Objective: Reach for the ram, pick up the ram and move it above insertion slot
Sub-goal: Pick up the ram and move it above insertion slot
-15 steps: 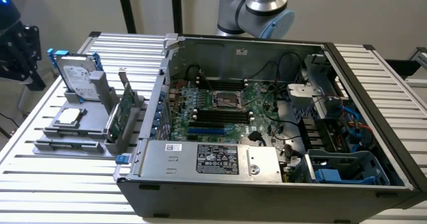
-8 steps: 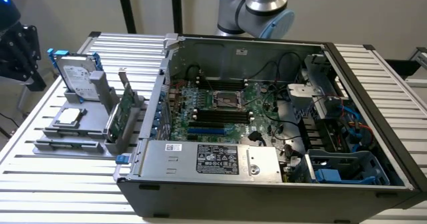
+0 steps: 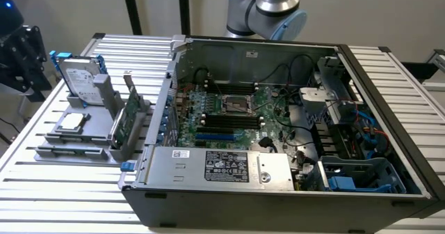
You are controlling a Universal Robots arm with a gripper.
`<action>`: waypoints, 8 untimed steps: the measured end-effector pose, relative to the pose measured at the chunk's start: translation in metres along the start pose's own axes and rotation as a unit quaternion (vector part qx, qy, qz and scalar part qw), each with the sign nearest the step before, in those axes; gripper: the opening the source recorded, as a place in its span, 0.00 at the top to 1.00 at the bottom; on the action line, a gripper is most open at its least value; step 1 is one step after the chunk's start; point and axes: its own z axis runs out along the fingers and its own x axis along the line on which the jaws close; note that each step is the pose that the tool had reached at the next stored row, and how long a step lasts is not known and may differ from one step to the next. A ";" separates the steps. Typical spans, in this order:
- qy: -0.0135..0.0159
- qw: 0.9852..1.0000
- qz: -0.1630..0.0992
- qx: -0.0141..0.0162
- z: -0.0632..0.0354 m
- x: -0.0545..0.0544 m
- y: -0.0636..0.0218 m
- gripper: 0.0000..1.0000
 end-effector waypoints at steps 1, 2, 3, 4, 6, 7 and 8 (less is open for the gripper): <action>0.000 1.000 0.002 0.000 0.0018 0.000 0.0000 0.64; 0.000 1.000 0.005 0.000 0.0036 0.000 0.0000 0.64; 0.000 1.000 0.007 0.000 0.0054 0.000 0.0000 0.64; 0.000 1.000 0.009 0.000 0.0072 0.000 0.0000 0.64; 0.000 1.000 0.012 0.000 0.0109 0.000 0.0000 0.64; 0.000 1.000 0.013 0.000 0.0127 0.000 -0.0001 0.64; 0.000 1.000 0.014 0.000 0.0145 0.000 0.0000 0.64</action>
